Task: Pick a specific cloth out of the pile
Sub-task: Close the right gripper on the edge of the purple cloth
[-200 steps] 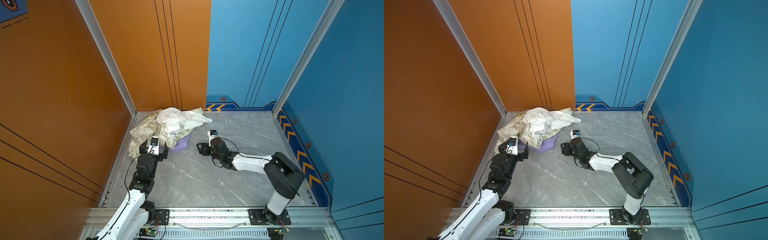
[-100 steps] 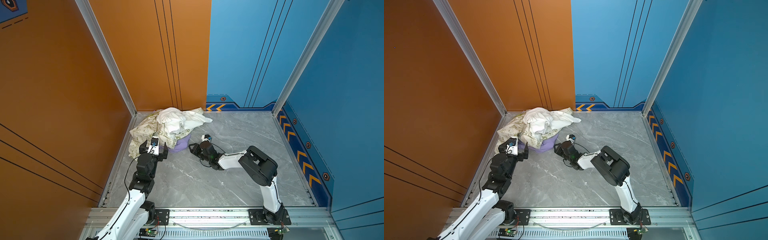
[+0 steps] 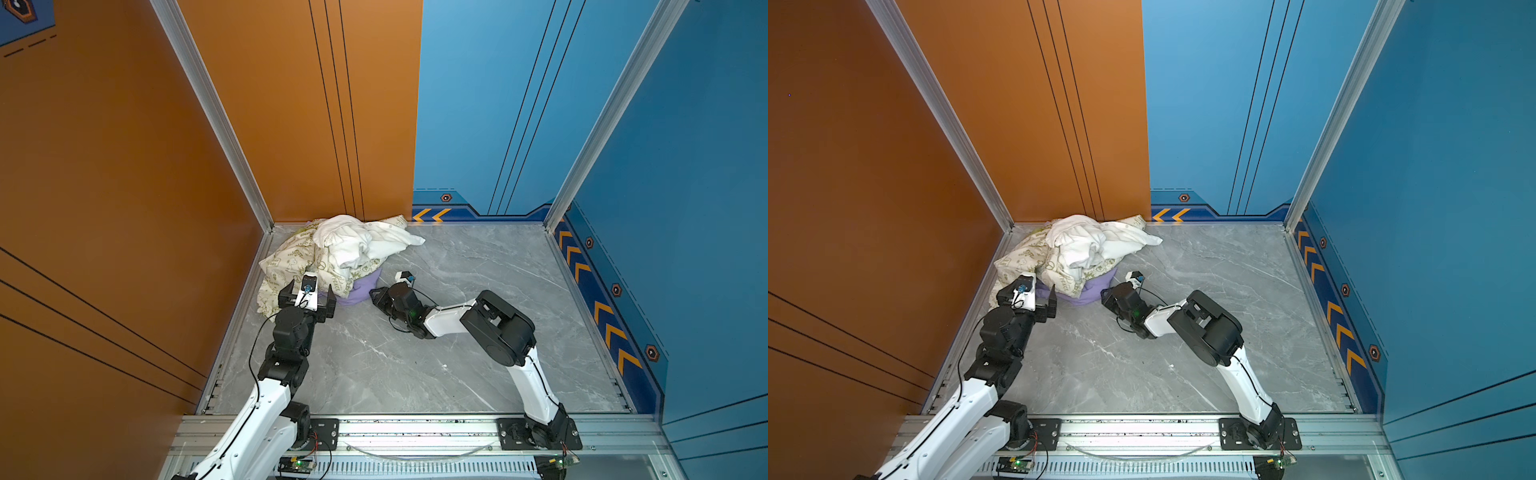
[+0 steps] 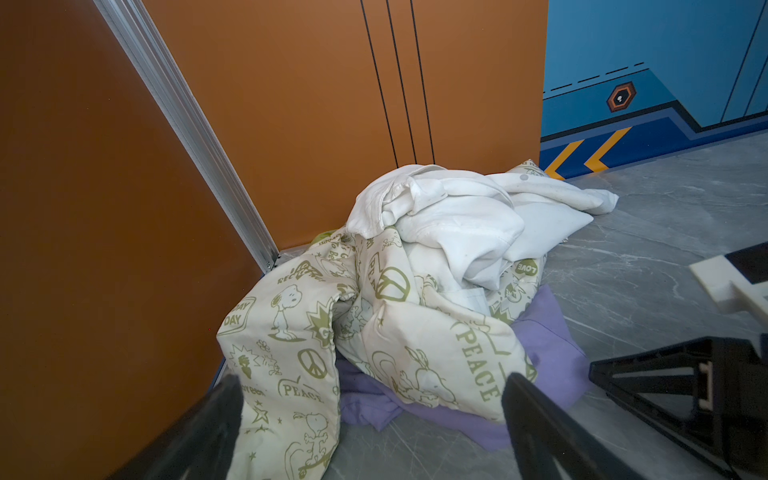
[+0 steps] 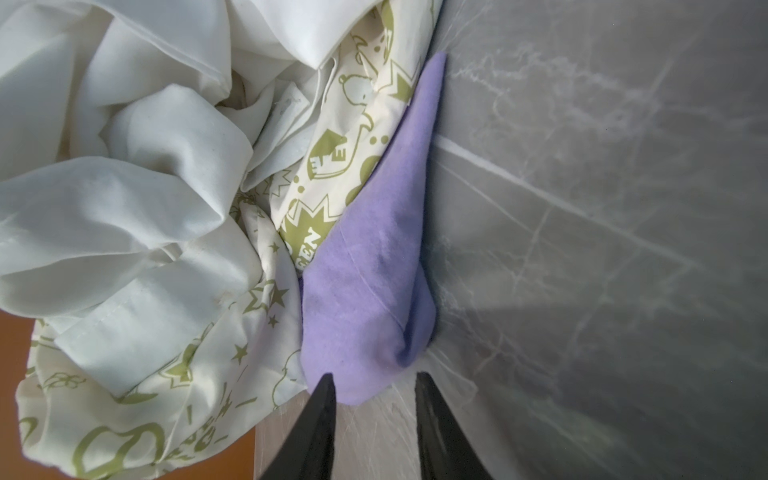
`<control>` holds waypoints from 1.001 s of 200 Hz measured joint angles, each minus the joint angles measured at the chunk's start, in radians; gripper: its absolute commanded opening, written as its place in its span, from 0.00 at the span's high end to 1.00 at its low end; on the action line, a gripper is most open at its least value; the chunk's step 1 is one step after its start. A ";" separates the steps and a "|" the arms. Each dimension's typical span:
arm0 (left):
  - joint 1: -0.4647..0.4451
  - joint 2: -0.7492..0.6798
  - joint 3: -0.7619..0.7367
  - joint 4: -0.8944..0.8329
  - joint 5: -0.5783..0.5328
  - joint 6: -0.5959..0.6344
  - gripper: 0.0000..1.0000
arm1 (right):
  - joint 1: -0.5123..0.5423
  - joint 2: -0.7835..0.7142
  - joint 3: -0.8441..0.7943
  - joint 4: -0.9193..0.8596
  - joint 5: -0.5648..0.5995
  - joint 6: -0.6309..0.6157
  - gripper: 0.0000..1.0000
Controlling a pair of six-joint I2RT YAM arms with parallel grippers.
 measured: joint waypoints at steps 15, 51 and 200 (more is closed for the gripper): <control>0.001 0.000 0.000 0.000 0.000 0.000 0.02 | 0.000 0.019 0.025 -0.001 0.003 0.009 0.70; 0.001 0.000 0.000 0.000 0.000 0.000 0.02 | 0.000 0.063 0.074 -0.006 0.011 0.024 0.75; 0.001 0.000 0.000 0.000 0.000 0.000 0.02 | -0.011 0.006 0.122 -0.013 0.014 -0.025 1.00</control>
